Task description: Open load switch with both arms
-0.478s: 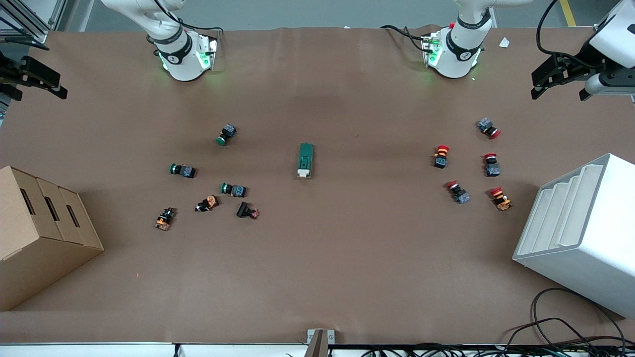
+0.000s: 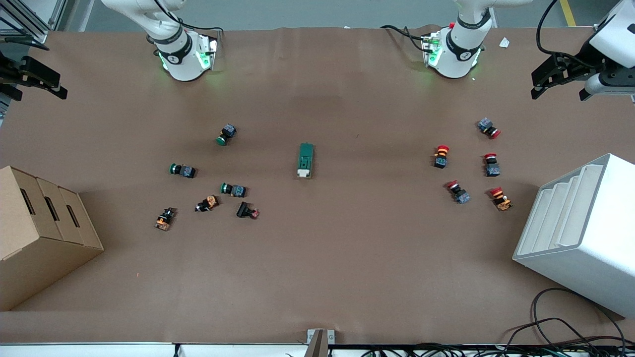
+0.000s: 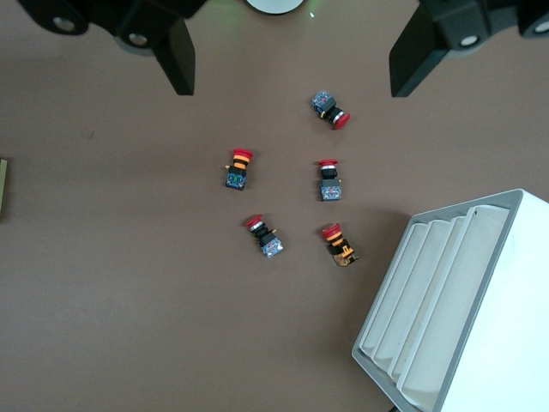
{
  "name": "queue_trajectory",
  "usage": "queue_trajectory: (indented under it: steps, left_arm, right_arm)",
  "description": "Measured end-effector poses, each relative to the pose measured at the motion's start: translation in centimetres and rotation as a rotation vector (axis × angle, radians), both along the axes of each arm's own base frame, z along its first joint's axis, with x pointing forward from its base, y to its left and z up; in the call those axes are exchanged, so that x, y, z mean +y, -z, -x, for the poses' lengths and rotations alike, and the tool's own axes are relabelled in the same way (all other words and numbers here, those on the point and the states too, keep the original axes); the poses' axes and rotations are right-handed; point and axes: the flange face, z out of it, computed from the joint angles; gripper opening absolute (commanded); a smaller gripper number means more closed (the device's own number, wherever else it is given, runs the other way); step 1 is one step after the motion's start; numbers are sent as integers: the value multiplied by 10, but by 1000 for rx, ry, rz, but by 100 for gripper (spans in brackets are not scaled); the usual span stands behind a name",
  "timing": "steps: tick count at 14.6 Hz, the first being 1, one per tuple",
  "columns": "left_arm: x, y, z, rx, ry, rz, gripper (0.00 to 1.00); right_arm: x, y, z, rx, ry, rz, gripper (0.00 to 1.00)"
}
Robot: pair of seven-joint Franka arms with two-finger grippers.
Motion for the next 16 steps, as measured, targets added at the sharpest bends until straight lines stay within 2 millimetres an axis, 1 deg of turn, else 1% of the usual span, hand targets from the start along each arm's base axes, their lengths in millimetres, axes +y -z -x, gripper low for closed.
queue_trajectory:
  steps: [4, 9, 11, 12, 13, 14, 16]
  left_arm:
    - [-3, 1, -4, 1, 5, 0, 100]
    - [-3, -2, -4, -6, 5, 1, 100]
    - [-8, -2, -4, -4, 15, 3, 100]
    - [-18, 0, -3, 0, 34, 4, 100]
    - [-37, 4, -2, 8, 65, 2, 100]
    - [-62, 10, -1, 19, 96, -1, 100]
    - [-125, 30, 1, 29, 134, -7, 100]
  right_arm:
    - [0, 0, 0, 0, 0, 0, 100]
    - [0, 0, 0, 0, 0, 0, 100]
    - [0, 0, 0, 0, 0, 0, 100]
    - [0, 0, 0, 0, 0, 0, 100]
    - [0, 0, 0, 0, -1, 0, 100]
    - [0, 0, 0, 0, -1, 0, 100]
    - [1, 0, 0, 0, -1, 0, 100]
